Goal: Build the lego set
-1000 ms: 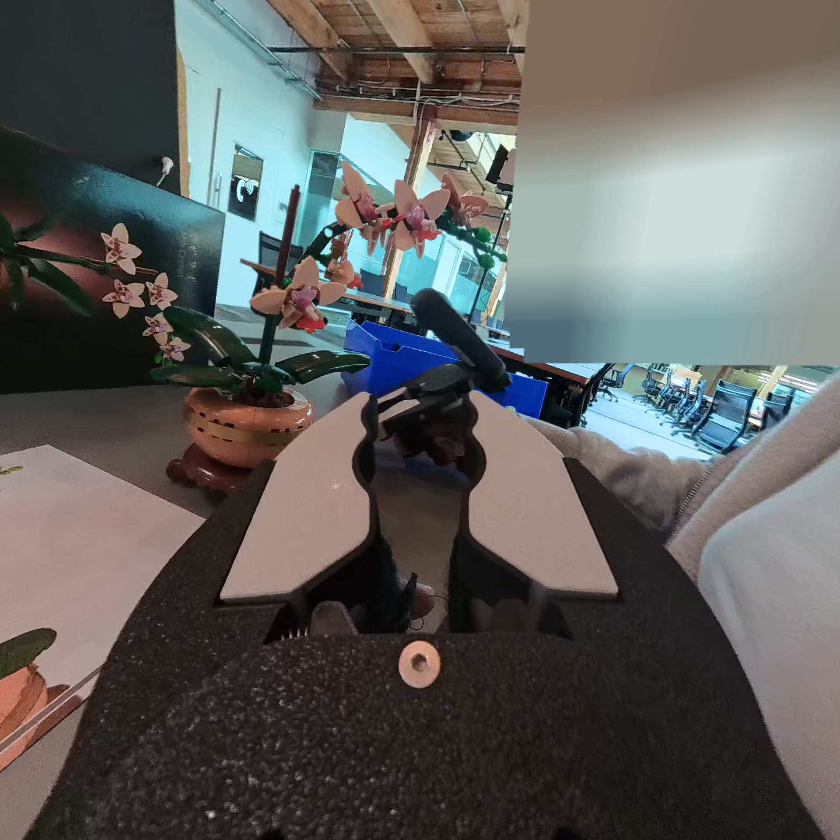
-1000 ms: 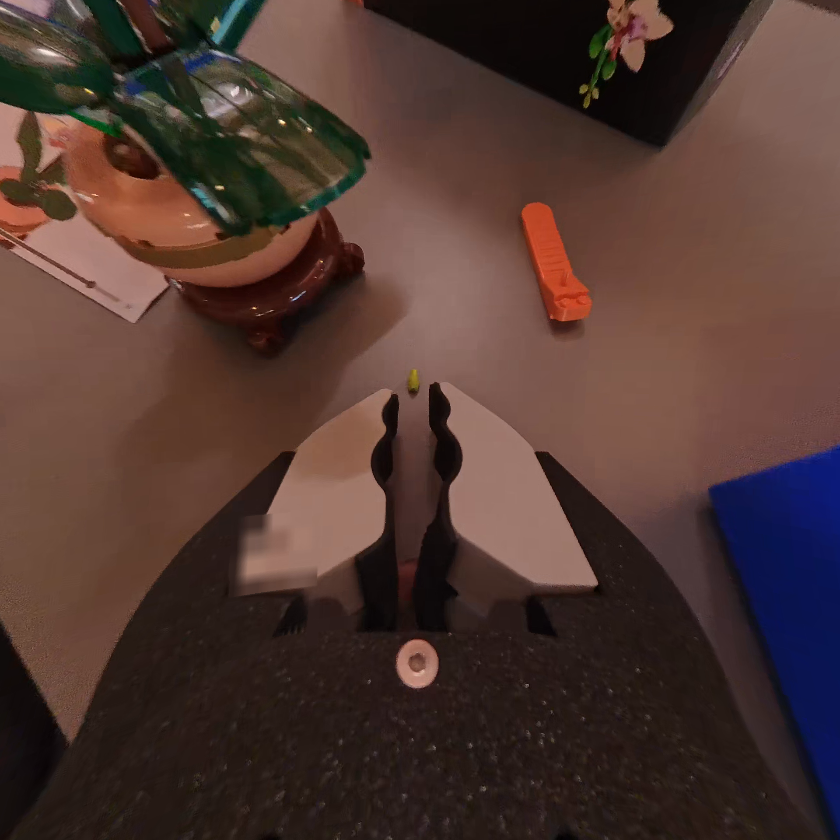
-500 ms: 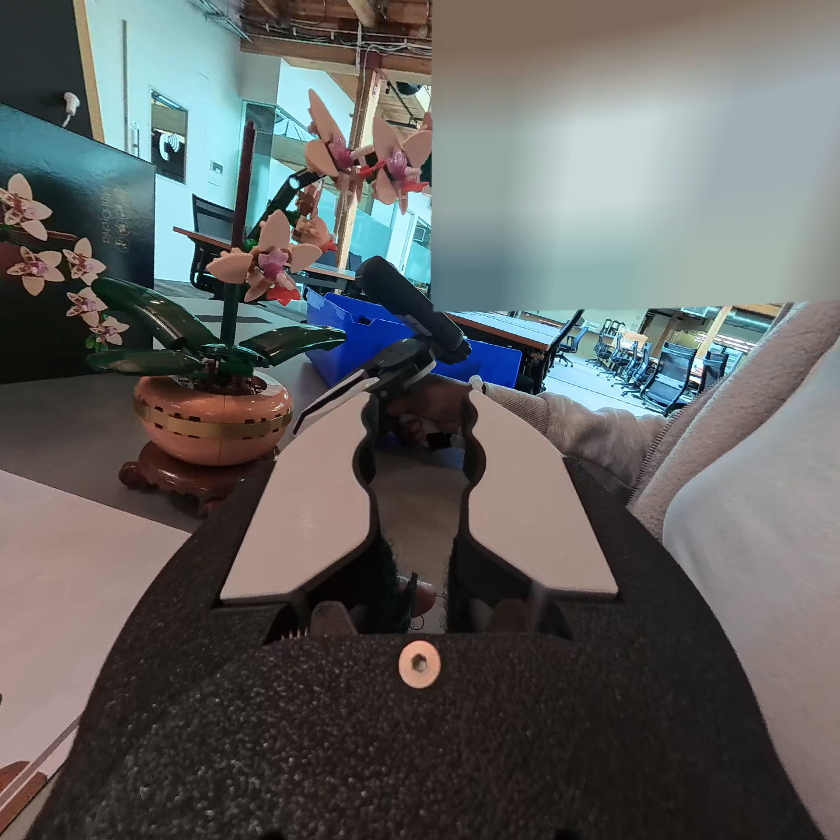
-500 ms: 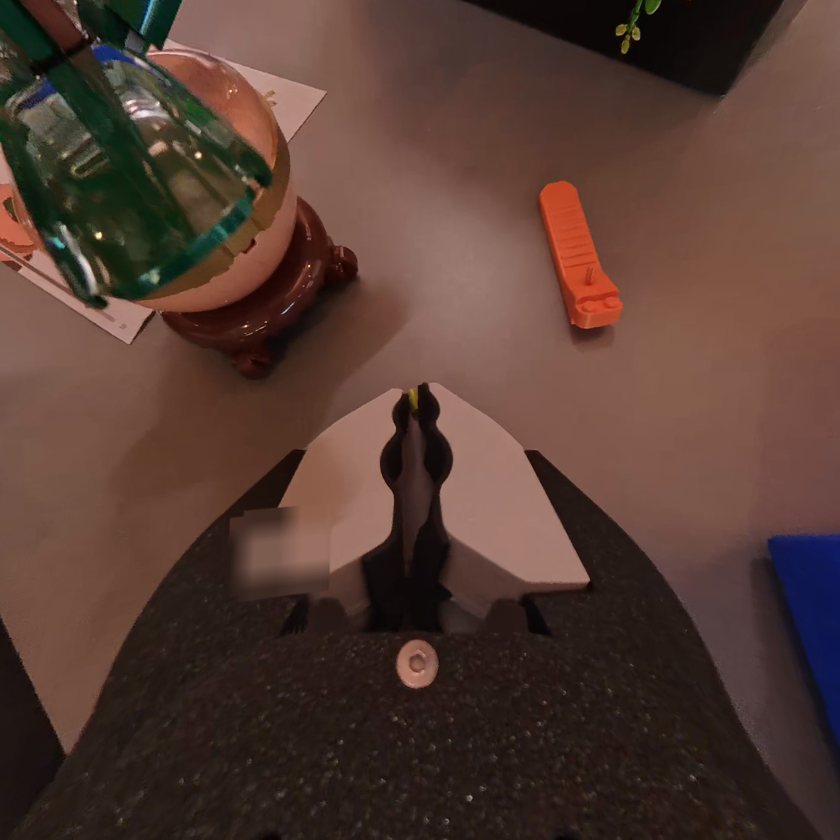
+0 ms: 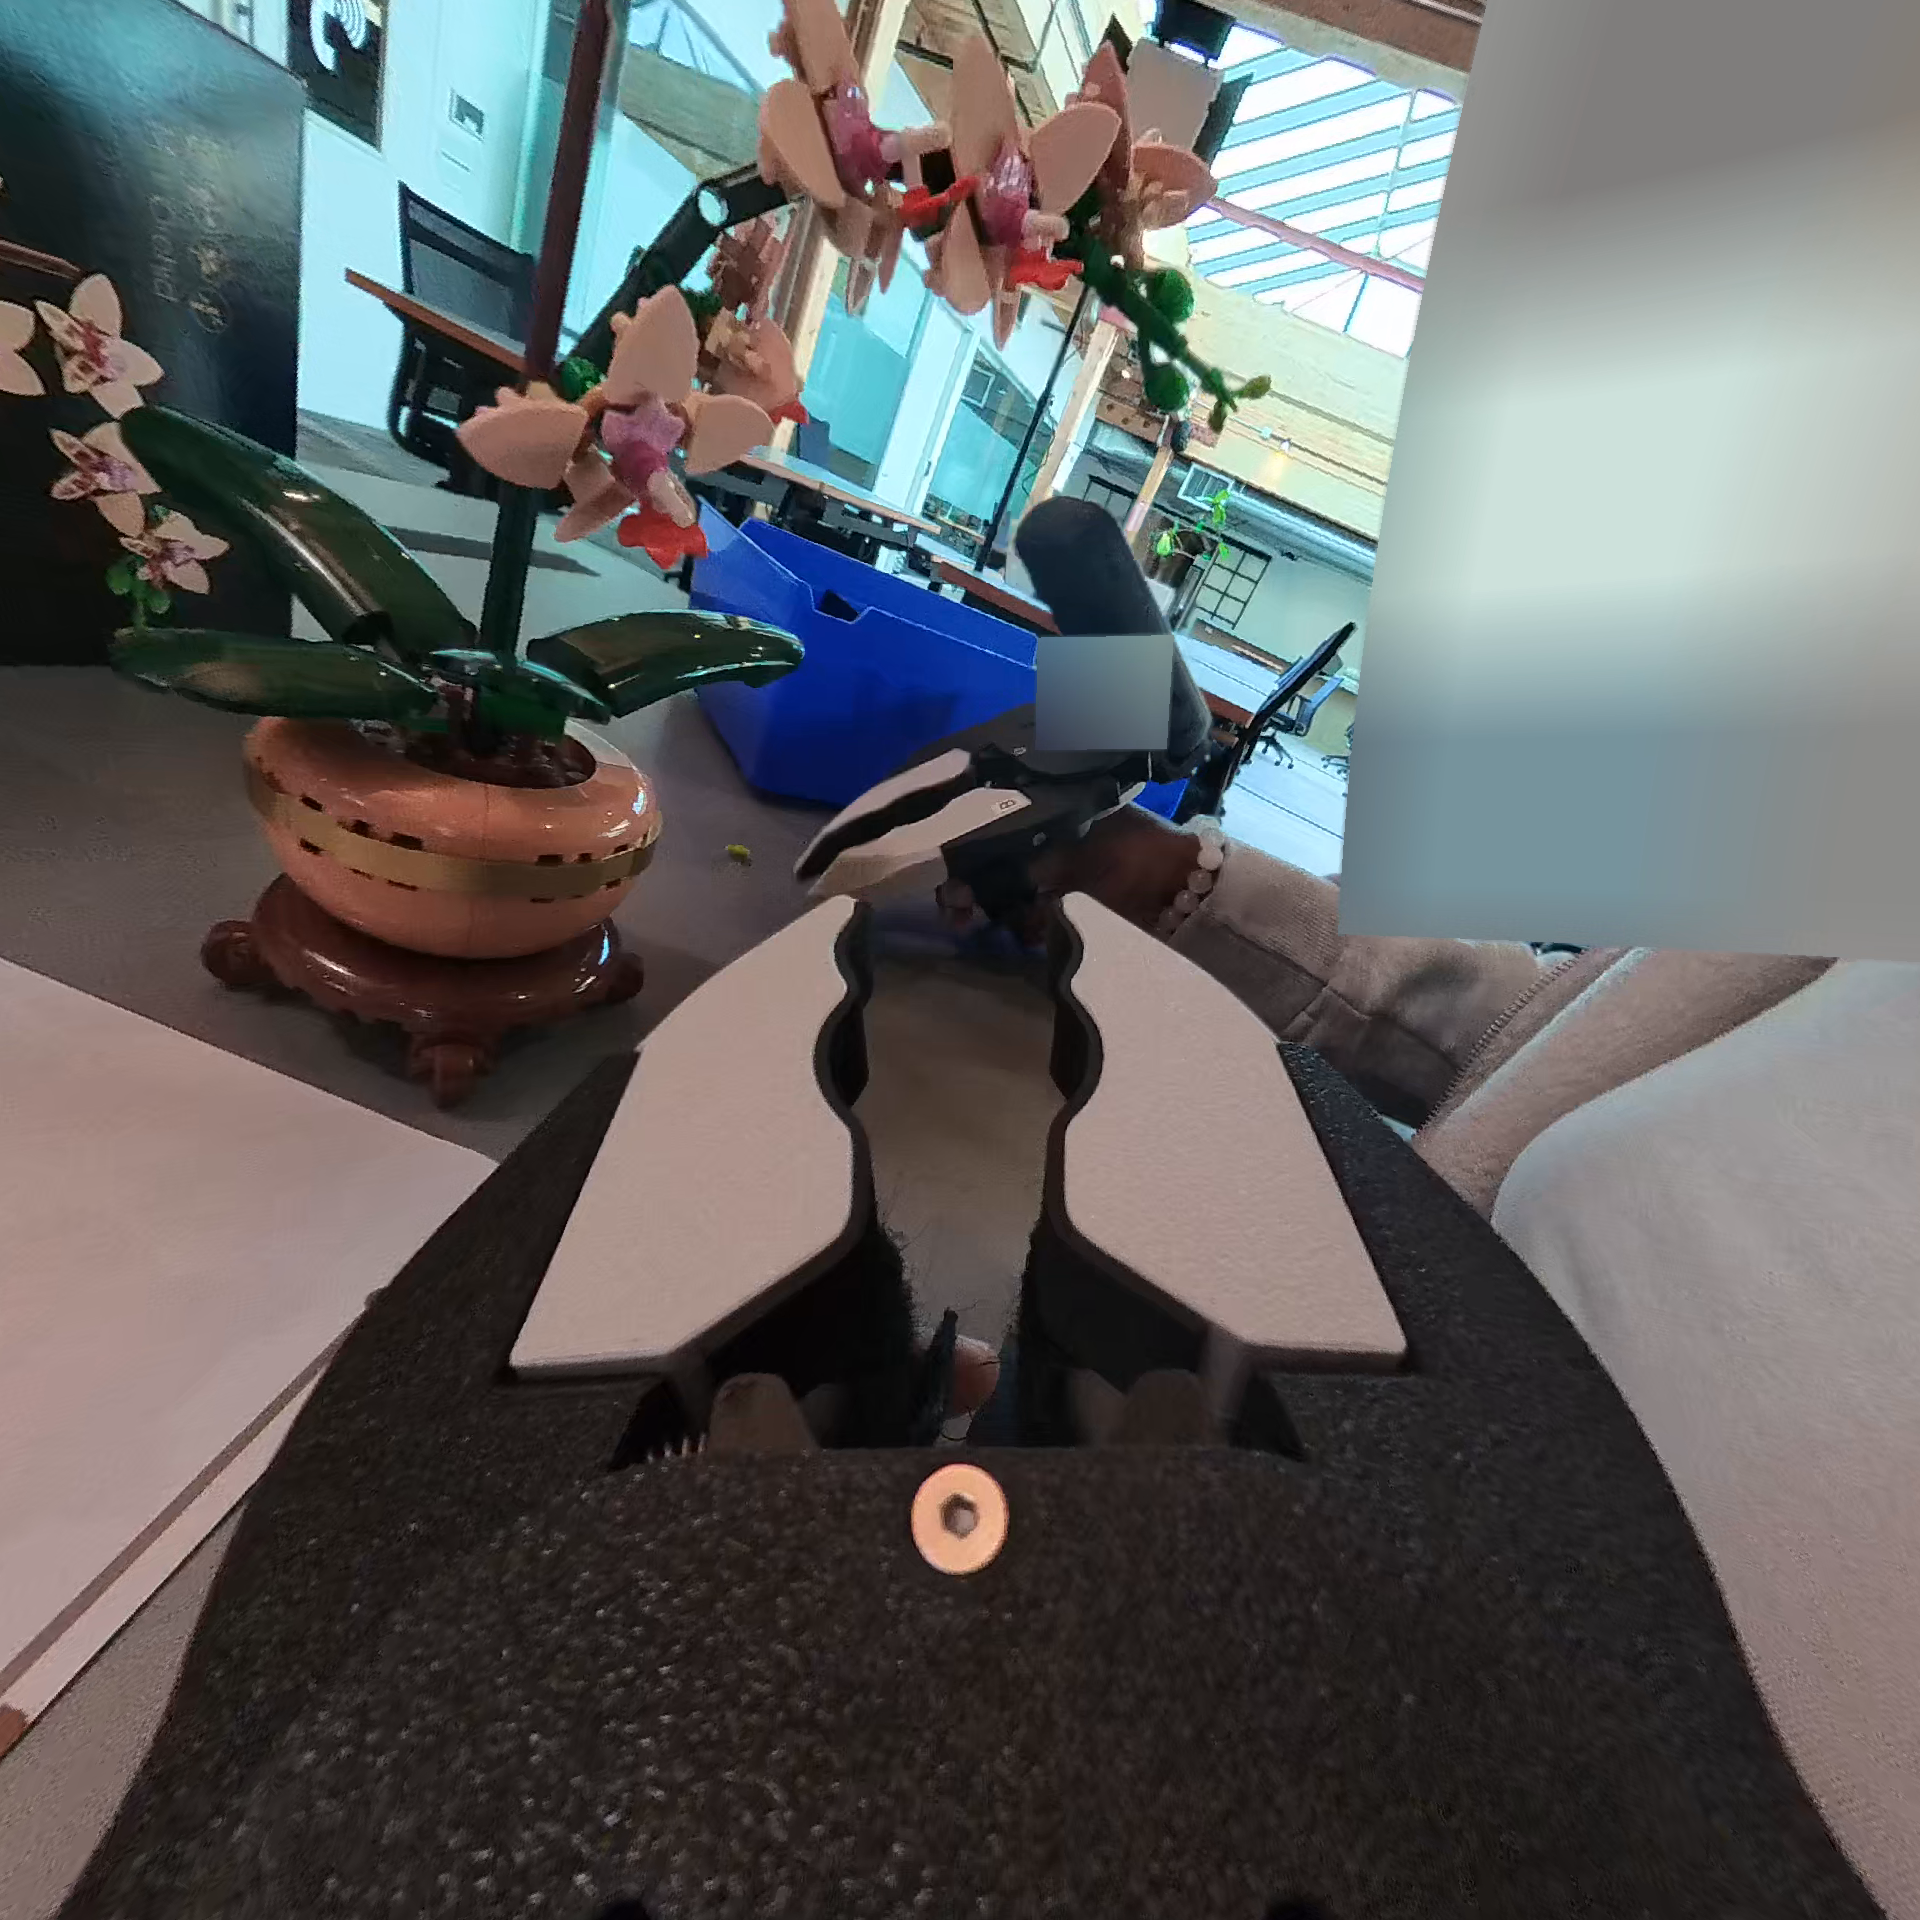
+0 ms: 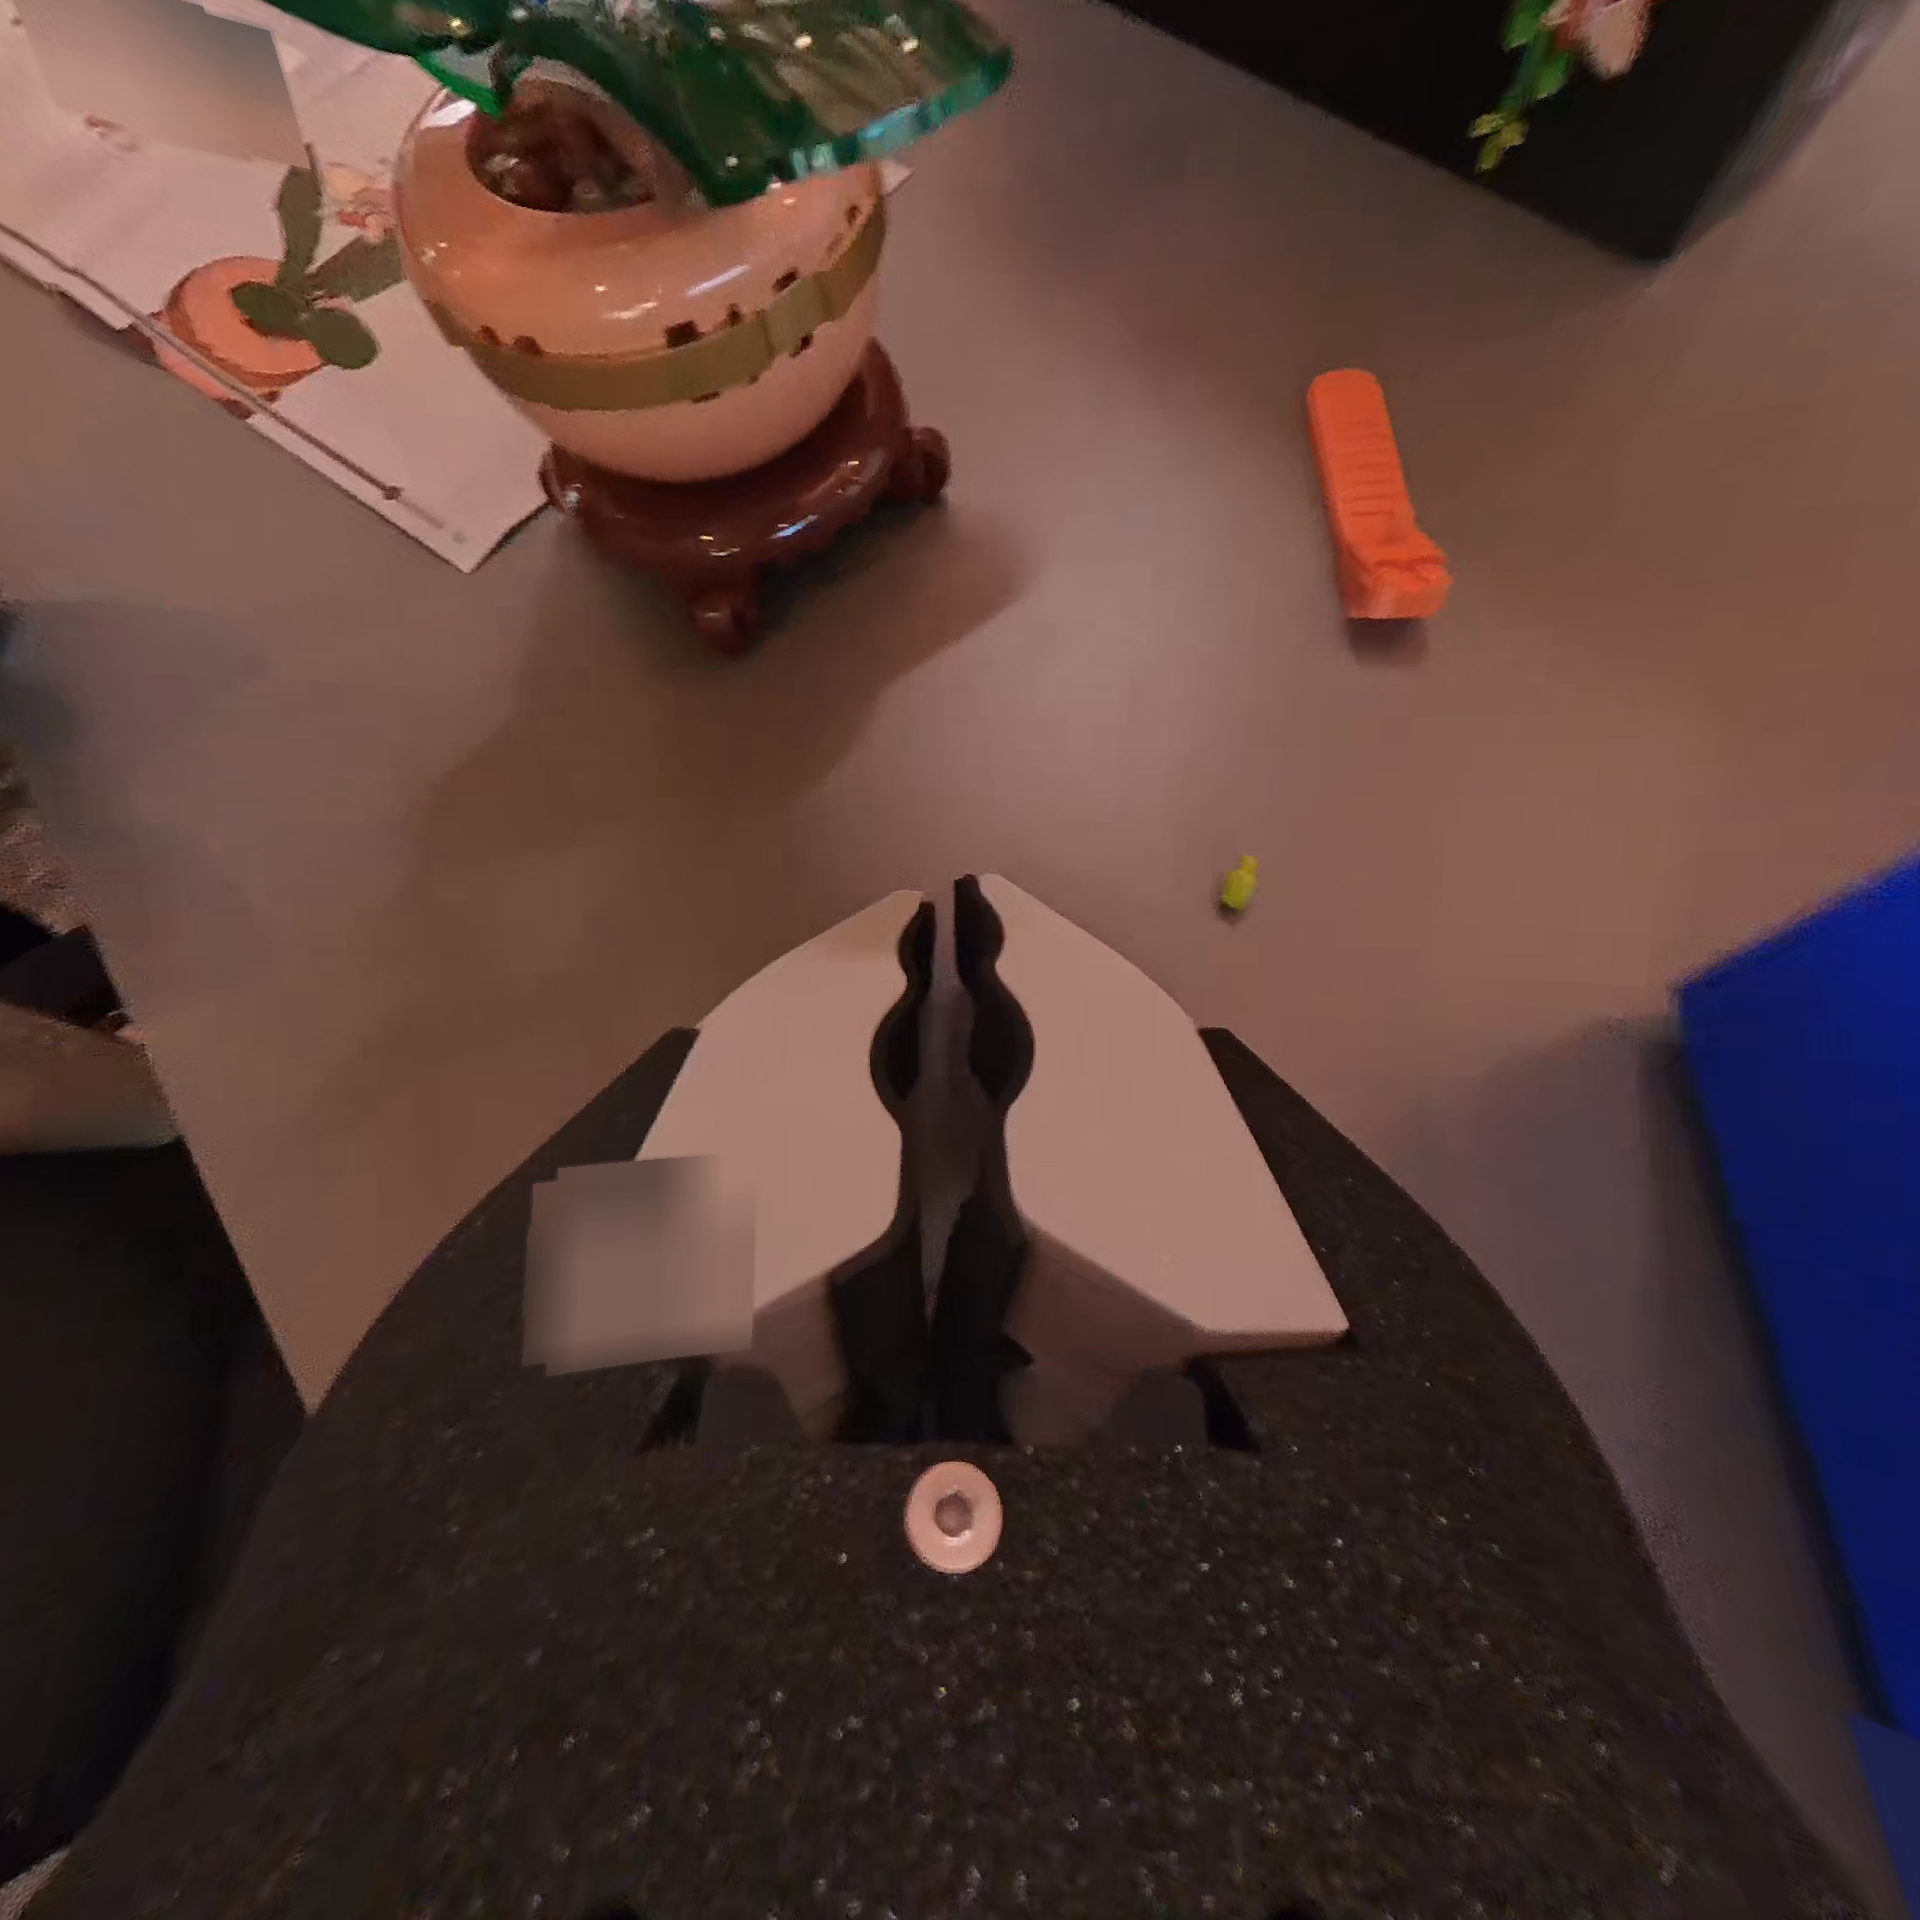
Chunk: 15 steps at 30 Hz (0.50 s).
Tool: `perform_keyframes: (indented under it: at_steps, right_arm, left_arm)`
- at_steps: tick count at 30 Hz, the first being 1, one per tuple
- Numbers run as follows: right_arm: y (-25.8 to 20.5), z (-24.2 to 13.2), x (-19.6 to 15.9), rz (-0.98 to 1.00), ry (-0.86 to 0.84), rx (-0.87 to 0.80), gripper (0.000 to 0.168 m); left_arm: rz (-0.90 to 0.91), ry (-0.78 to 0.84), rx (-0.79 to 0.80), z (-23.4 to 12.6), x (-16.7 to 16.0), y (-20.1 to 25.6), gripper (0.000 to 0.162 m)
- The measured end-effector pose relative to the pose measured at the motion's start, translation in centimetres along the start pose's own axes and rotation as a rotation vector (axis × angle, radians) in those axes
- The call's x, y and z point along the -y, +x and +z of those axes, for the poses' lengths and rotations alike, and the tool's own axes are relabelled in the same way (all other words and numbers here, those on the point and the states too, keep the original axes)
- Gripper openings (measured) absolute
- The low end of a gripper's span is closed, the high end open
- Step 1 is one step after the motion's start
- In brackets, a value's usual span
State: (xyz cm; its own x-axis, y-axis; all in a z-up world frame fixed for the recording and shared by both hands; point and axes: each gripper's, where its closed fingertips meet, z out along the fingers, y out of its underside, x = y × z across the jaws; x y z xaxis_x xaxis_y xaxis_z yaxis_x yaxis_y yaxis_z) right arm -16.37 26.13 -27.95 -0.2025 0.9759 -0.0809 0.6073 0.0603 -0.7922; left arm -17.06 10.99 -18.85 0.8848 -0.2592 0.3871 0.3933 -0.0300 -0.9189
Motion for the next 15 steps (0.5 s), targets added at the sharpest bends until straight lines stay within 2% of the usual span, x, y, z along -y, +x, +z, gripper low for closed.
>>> perform_keyframes:
  at_steps: [2,5,7,13,15]
  right_arm:
    - [2.0,-1.2,0.0,0.025,0.029,-0.122,0.022]
    - [5.1,-1.7,-0.5,0.107,0.0,-0.282,0.024]
    - [5.7,-1.0,-0.4,0.17,0.003,-0.285,0.016]
    - [6.0,0.6,-0.5,0.262,-0.028,-0.231,0.02]
    - [6.5,0.7,-0.5,0.259,-0.036,-0.251,0.013]
  left_arm:
    - [0.015,-0.006,0.013,0.2,0.0,0.0,0.031]
    - [-0.003,0.012,0.004,0.5,0.1,0.1,0.031]
    - [-0.028,0.022,-0.02,0.7,0.2,0.4,0.031]
    - [0.007,0.004,-0.013,0.7,0.0,0.4,0.031]
    - [0.006,-0.001,-0.02,0.8,-0.2,0.2,0.031]
